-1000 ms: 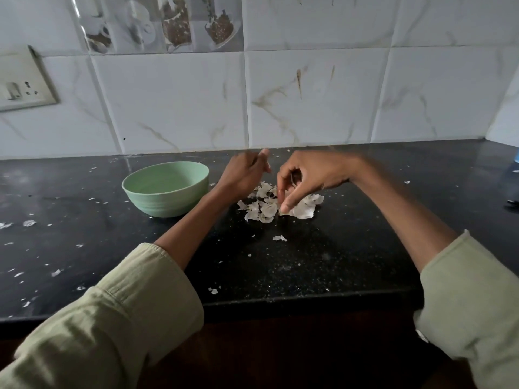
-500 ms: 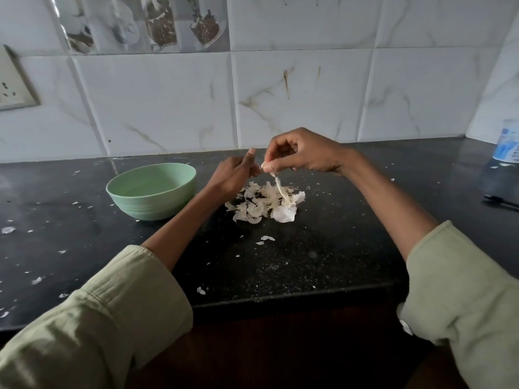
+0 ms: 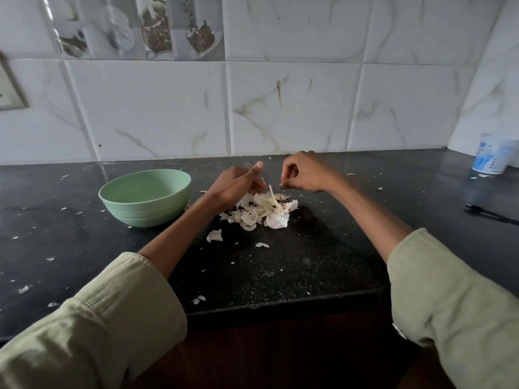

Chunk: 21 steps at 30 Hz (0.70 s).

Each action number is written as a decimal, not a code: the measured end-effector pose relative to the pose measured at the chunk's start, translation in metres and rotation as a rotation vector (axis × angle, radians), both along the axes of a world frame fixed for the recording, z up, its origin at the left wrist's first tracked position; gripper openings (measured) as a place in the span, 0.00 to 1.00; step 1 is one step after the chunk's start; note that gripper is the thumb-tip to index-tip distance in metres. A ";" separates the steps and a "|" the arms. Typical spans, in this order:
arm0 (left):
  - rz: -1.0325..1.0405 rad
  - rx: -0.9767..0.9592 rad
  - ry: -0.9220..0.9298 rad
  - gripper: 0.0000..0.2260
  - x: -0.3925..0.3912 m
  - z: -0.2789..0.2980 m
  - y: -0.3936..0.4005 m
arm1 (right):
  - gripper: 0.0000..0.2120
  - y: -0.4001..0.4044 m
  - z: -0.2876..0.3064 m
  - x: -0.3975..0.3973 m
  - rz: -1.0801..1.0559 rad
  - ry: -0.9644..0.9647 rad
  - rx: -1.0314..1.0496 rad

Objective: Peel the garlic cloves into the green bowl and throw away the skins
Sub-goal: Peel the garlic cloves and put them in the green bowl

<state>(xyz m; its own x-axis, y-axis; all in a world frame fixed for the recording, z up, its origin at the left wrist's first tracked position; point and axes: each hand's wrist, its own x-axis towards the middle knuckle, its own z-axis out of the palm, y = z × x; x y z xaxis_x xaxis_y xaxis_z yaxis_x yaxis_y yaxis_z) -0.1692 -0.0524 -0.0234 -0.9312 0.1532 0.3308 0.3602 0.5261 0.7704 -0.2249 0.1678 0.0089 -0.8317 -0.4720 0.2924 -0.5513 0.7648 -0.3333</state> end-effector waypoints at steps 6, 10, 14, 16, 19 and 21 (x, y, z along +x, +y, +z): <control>0.060 0.077 -0.004 0.31 -0.007 -0.001 -0.010 | 0.08 -0.006 0.004 0.008 -0.033 0.216 -0.042; 0.104 0.122 0.008 0.31 -0.011 -0.004 -0.010 | 0.07 -0.009 0.024 0.021 -0.103 0.576 -0.171; 0.129 0.159 0.008 0.31 -0.017 -0.007 -0.013 | 0.12 -0.014 0.008 0.013 -0.047 0.177 0.224; 0.137 0.176 -0.006 0.31 -0.017 -0.008 -0.014 | 0.11 -0.016 0.000 0.005 -0.036 0.034 0.370; 0.134 0.175 -0.020 0.31 -0.016 -0.009 -0.012 | 0.10 -0.008 0.000 -0.002 -0.026 0.071 0.292; 0.144 0.194 -0.034 0.31 -0.016 -0.008 -0.013 | 0.12 -0.003 -0.004 -0.005 -0.016 0.096 0.245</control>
<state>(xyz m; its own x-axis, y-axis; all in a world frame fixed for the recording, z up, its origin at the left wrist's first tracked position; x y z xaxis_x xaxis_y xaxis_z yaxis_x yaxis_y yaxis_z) -0.1847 -0.0649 -0.0318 -0.9498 -0.0456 0.3095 0.2646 0.4108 0.8725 -0.2304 0.1652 0.0049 -0.8137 -0.5255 0.2487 -0.5585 0.8253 -0.0836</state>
